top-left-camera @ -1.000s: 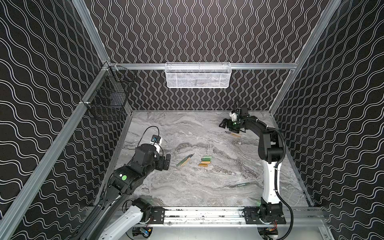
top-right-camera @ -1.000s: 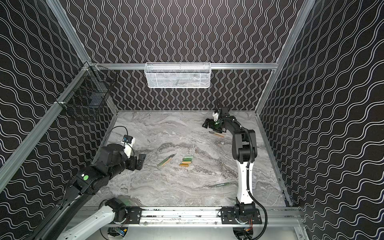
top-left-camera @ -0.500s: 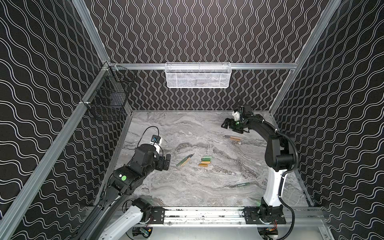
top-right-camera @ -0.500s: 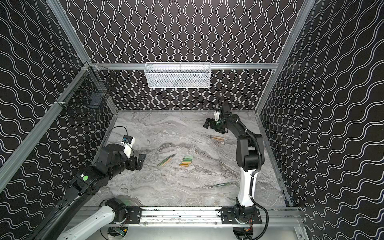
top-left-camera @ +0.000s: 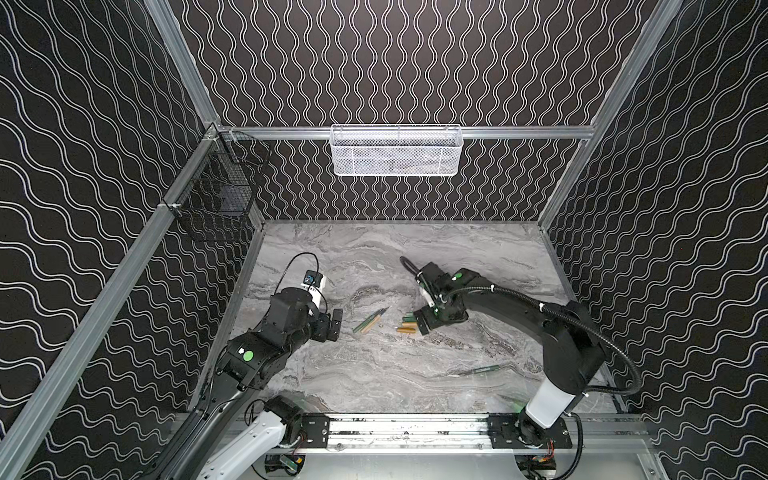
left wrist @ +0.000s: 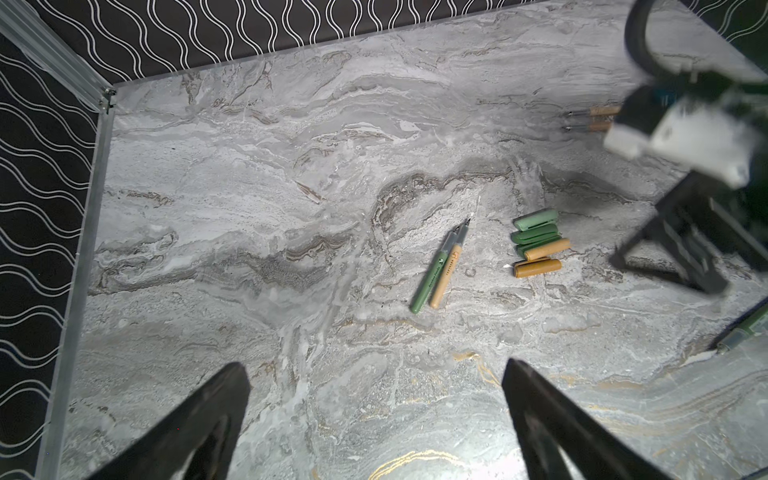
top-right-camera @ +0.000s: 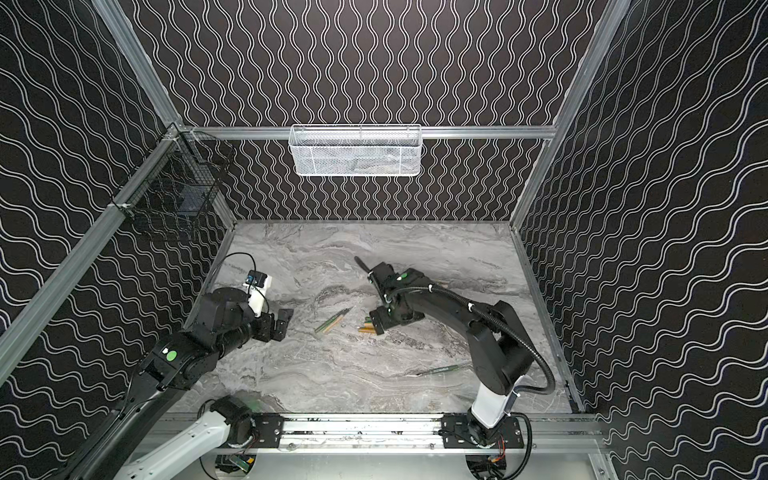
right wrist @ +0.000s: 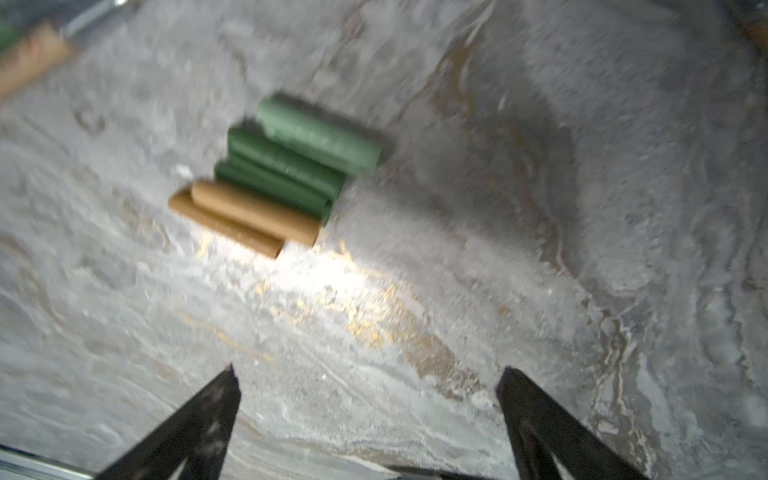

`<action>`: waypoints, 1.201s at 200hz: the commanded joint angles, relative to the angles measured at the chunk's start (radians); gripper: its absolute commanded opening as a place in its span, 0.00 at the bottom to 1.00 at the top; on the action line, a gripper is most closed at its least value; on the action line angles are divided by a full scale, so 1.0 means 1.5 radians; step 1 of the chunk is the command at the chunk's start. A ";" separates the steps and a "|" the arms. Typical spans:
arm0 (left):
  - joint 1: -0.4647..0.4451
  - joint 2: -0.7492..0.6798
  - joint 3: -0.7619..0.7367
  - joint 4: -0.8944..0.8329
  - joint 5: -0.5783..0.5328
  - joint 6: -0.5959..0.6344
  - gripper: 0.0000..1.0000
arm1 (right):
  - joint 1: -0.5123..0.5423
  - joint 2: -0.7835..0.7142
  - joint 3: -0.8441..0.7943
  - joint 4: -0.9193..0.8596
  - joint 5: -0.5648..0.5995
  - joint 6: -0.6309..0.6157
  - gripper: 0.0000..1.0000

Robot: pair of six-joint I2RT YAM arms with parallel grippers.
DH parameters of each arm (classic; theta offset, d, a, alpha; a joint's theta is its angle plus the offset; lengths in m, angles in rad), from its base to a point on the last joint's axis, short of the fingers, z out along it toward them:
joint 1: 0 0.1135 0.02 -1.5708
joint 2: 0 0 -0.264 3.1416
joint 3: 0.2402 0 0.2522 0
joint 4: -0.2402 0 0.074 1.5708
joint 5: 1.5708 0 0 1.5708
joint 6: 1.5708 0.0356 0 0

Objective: Insert the pens into the pen caps
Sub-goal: 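Grasp a tan pen cap with the right gripper and lift it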

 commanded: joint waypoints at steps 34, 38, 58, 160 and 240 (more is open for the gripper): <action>0.000 -0.012 0.000 0.014 0.000 0.004 0.99 | 0.072 0.060 0.016 0.036 -0.030 -0.026 0.91; -0.001 -0.013 0.000 0.013 -0.001 0.004 0.99 | 0.072 0.068 0.022 0.037 -0.031 -0.028 0.90; 0.000 -0.018 -0.001 0.012 -0.006 0.003 0.99 | 0.073 0.101 0.047 0.053 -0.038 -0.039 0.90; 0.000 -0.017 0.000 0.012 -0.015 0.003 0.99 | 0.070 0.198 0.093 0.090 -0.073 -0.064 0.93; 0.000 -0.010 0.000 0.013 -0.016 0.004 0.99 | 0.070 0.218 0.117 0.087 -0.087 -0.093 0.92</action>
